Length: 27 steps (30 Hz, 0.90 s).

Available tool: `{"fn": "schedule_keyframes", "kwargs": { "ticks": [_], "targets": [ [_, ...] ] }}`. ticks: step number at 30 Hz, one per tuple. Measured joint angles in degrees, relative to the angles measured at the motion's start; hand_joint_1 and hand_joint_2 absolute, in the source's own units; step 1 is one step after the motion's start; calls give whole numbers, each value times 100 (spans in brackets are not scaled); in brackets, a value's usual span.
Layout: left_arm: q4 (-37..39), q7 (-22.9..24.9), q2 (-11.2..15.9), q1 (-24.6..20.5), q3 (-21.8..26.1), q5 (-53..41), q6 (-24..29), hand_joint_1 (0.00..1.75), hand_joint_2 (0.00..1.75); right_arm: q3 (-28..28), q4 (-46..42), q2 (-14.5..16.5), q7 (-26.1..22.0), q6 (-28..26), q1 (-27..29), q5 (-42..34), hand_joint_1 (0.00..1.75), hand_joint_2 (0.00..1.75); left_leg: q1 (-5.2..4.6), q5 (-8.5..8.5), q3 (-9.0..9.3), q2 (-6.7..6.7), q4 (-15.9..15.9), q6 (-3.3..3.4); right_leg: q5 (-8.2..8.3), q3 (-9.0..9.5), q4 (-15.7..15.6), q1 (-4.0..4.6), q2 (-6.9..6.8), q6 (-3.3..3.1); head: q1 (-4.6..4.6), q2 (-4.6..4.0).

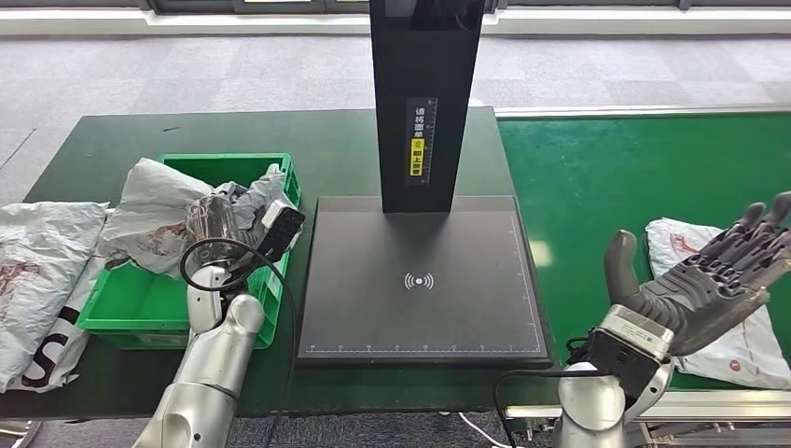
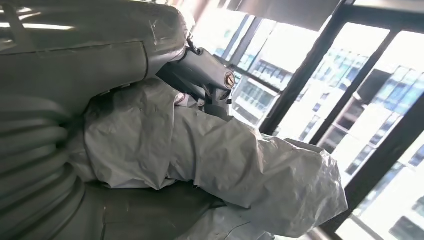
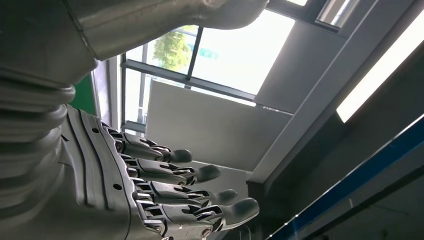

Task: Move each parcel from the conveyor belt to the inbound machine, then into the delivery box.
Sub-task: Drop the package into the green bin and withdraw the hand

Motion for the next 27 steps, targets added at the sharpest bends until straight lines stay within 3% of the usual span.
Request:
{"fn": "schedule_keyframes", "kwargs": {
  "ticks": [4,10,27],
  "targets": [
    [430,346,108,-46,285,-200,1,175,175,0,44,-1,0,-2,1,13,0,175,0,0,-1,0,0,0,-1,-1,0,-1,1,0,1,0],
    [693,305,173,-141,639,-307,1,175,175,0,66,-1,-1,-2,-1,28,0,175,-1,0,1,-3,0,0,-2,3,-1,-1,-3,-1,1,0],
    [866,302,183,-237,796,-317,1,175,175,0,81,-1,-1,-2,-2,28,0,175,0,3,15,-1,-1,-4,-1,14,1,-1,-3,-2,1,0]
  ]
}}
